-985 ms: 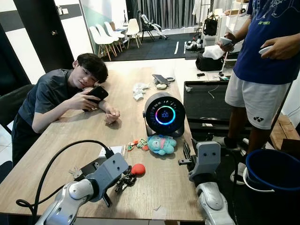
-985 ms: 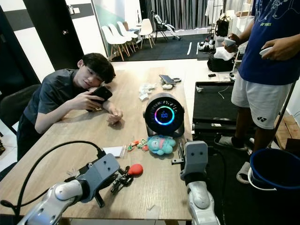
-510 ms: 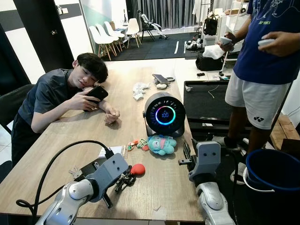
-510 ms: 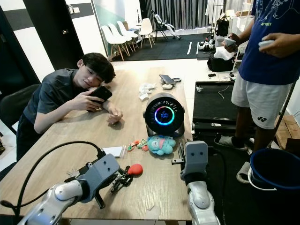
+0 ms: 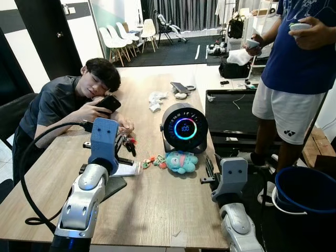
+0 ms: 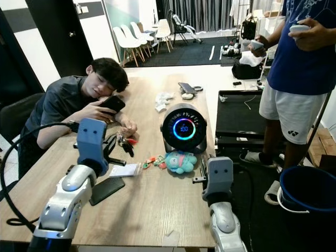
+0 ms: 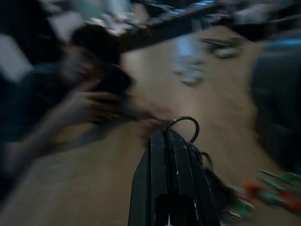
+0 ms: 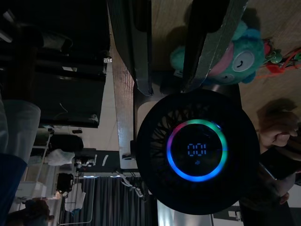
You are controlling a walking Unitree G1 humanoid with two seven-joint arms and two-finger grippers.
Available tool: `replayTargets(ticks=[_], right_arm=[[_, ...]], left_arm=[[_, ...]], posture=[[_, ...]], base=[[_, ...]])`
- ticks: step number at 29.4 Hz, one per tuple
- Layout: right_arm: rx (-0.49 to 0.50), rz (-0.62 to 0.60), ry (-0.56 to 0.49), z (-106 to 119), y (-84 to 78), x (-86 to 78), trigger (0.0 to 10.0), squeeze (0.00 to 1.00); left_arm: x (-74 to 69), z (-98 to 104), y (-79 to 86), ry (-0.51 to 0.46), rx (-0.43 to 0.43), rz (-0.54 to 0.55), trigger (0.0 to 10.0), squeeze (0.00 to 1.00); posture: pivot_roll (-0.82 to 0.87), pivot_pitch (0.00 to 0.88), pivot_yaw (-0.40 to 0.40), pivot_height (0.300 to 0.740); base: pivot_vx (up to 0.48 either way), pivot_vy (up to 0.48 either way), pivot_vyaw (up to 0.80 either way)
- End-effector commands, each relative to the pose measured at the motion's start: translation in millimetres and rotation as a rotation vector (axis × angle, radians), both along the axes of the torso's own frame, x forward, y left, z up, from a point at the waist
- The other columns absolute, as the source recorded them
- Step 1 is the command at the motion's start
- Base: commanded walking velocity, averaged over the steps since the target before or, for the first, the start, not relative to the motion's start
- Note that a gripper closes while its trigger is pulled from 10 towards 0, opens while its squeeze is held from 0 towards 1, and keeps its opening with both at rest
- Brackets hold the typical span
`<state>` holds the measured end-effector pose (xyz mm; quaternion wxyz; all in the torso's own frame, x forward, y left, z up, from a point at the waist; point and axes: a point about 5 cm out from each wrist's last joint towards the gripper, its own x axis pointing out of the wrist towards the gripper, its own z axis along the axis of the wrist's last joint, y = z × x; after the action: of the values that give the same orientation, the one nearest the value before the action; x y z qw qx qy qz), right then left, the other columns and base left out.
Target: Hang keys on a hook
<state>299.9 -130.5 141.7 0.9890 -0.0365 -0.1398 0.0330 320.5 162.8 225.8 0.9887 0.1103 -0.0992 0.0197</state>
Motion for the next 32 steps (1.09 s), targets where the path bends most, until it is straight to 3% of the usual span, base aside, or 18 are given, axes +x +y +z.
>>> replayTargets(ticks=[1, 4, 8, 10, 14, 18, 21, 26, 28, 29, 30, 32], right_arm=[[0.009, 0.006, 0.001, 2, 1.3, 0.6, 10.0, 0.00], [0.006, 0.005, -0.005, 4, 1.0, 1.8, 10.0, 0.00], [0.007, 0.005, -0.011, 6, 1.1, 2.4, 10.0, 0.00], [0.007, 0.005, -0.011, 6, 1.1, 2.4, 10.0, 0.00], [0.013, 0.006, -0.018, 8, 2.1, 2.5, 10.0, 0.00], [0.016, 0.007, -0.020, 8, 2.5, 2.2, 10.0, 0.00], [0.024, 0.001, -0.026, 10, 2.7, 1.1, 10.0, 0.00], [0.031, -0.009, -0.033, 10, 2.1, 0.2, 10.0, 0.00], [0.029, -0.031, -0.047, 11, -0.1, -1.9, 10.0, 0.00], [0.029, -0.031, -0.047, 11, -0.1, -1.9, 10.0, 0.00], [0.026, -0.043, -0.056, 11, -1.4, -3.1, 10.0, 0.00], [0.024, -0.051, -0.063, 12, -2.5, -3.9, 10.0, 0.00]], left_arm=[[-0.8, 8, 3.9, -0.034, 0.024, 0.068, 10.0, 0.00], [3.0, 2, 10.1, 0.026, 0.047, 0.173, 10.0, 0.00], [6.2, -5, 15.7, 0.098, -0.019, 0.207, 10.0, 0.00], [6.2, -5, 15.7, 0.098, -0.019, 0.207, 10.0, 0.00], [9.0, -17, 11.6, 0.213, -0.113, 0.127, 10.0, 0.00], [8.5, -20, 10.4, 0.240, -0.150, 0.105, 10.0, 0.00], [6.4, -25, 6.4, 0.294, -0.264, 0.103, 10.0, 0.00], [4.9, -23, 6.6, 0.259, -0.265, 0.116, 10.0, 0.00], [0.9, -16, 7.6, 0.144, -0.201, 0.119, 10.0, 0.00], [0.9, -16, 7.6, 0.144, -0.201, 0.119, 10.0, 0.00], [-2.6, -13, 6.4, 0.069, -0.157, 0.108, 10.0, 0.00], [-5.8, -14, 3.2, 0.026, -0.139, 0.079, 10.0, 0.00]], posture=[[0.02, 0.078, 0.126, 0.740], [0.02, 0.075, 0.125, 0.740], [0.02, 0.071, 0.124, 0.740], [0.02, 0.071, 0.124, 0.740], [0.02, 0.074, 0.124, 0.740], [0.02, 0.077, 0.126, 0.740], [0.03, 0.086, 0.129, 0.740], [0.03, 0.090, 0.130, 0.740], [0.03, 0.094, 0.132, 0.740], [0.03, 0.094, 0.132, 0.740], [0.04, 0.095, 0.133, 0.740], [0.04, 0.095, 0.133, 0.740]], base=[[0.000, 0.000, 0.00], [0.000, 0.000, 0.00], [0.000, 0.000, 0.00], [0.000, 0.000, 0.00], [0.000, 0.000, 0.00], [0.000, 0.000, 0.00], [0.000, 0.000, 0.00], [0.000, 0.000, 0.00], [0.000, 0.000, 0.00], [0.000, 0.000, 0.00], [0.000, 0.000, 0.00], [0.000, 0.000, 0.00]])
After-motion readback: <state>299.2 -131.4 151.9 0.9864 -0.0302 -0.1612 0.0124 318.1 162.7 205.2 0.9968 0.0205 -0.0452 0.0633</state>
